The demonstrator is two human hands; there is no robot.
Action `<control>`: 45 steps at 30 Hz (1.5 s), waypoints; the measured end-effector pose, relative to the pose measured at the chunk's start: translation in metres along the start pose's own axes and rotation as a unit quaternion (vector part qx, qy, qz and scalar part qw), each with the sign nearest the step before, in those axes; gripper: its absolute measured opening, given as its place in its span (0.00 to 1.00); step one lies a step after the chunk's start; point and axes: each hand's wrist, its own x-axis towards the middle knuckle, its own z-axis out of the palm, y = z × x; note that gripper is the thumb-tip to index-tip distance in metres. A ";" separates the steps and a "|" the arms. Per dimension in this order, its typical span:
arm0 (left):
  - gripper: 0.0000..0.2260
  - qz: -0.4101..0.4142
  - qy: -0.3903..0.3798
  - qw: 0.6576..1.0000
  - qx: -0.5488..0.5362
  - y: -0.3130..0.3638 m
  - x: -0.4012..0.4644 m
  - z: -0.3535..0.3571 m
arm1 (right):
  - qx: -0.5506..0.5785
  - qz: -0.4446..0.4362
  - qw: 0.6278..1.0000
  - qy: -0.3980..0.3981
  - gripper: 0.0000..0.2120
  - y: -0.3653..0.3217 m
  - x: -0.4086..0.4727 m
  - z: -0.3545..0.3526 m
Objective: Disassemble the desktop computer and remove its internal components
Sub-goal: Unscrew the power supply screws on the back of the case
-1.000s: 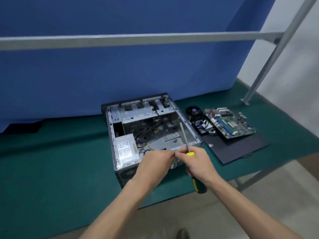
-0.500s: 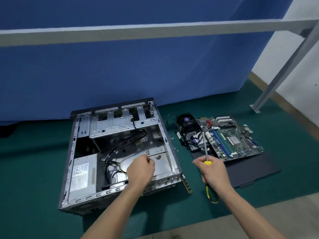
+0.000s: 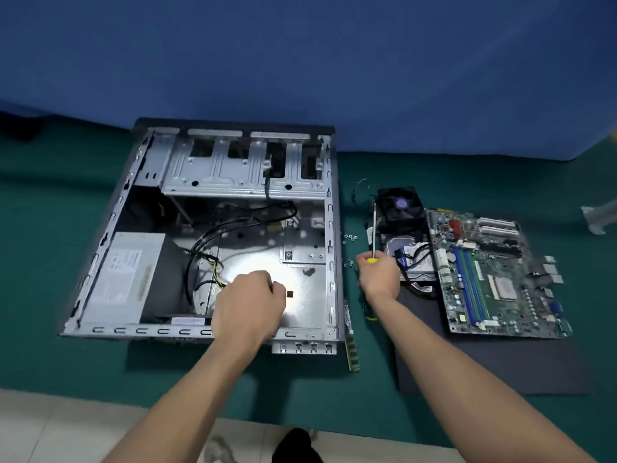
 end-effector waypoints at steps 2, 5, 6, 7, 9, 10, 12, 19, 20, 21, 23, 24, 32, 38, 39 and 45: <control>0.13 -0.005 0.003 1.000 0.009 0.002 -0.001 0.001 | -0.028 -0.003 1.000 0.008 0.08 -0.003 0.011 0.009; 0.13 -0.007 0.008 1.000 0.016 0.003 -0.002 0.003 | -0.067 -0.004 0.997 0.029 0.09 -0.004 0.020 0.018; 0.13 -0.008 0.009 1.000 0.018 0.003 -0.002 0.003 | -0.077 -0.003 0.997 0.031 0.09 -0.004 0.023 0.020; 0.13 -0.010 0.011 1.000 0.019 0.002 -0.002 0.003 | -0.087 -0.004 0.996 0.031 0.09 -0.004 0.025 0.022; 0.14 -0.013 0.014 1.000 0.018 0.002 -0.002 0.003 | -0.111 -0.008 0.994 0.024 0.10 -0.003 0.027 0.023; 0.14 -0.015 0.015 1.000 0.018 0.003 -0.002 0.003 | -0.117 -0.011 0.993 0.019 0.10 -0.001 0.028 0.023; 0.14 -0.013 0.016 1.000 0.019 0.003 -0.002 0.003 | -0.108 -0.020 0.994 0.007 0.09 0.001 0.028 0.020; 0.13 -0.001 -0.008 1.000 0.019 0.004 -0.001 0.000 | -0.040 -0.054 0.990 -0.124 0.06 0.020 -0.004 -0.006; 0.13 0.002 -0.011 1.000 0.018 0.005 -0.001 0.000 | -0.071 -0.066 0.986 -0.137 0.07 0.027 -0.010 -0.010; 0.13 0.003 -0.012 1.000 0.019 0.005 -0.002 -0.001 | -0.113 -0.079 0.980 -0.144 0.08 0.034 -0.014 -0.014; 0.13 0.007 -0.012 1.000 0.021 0.005 -0.002 -0.001 | -0.204 -0.097 0.964 -0.140 0.12 0.047 -0.022 -0.021; 0.13 0.008 -0.012 1.000 0.020 0.004 -0.002 -0.001 | -0.241 -0.102 0.955 -0.141 0.14 0.051 -0.024 -0.022; 0.13 0.018 -0.005 1.000 -0.004 0.002 0.001 -0.001 | -0.341 -0.105 0.925 -0.133 0.18 0.044 -0.034 -0.015; 0.11 -0.032 -0.002 0.993 -0.109 -0.002 0.001 -0.005 | -0.283 -0.166 0.944 -0.043 0.12 0.018 -0.063 -0.049; 0.09 -0.036 -0.012 0.989 -0.144 -0.002 0.001 -0.007 | -0.252 -0.176 0.951 -0.040 0.13 0.009 -0.069 -0.056; 0.09 0.015 -0.026 0.966 -0.258 -0.034 -0.005 -0.039 | -0.195 -0.306 0.928 -0.084 0.09 -0.047 -0.134 -0.047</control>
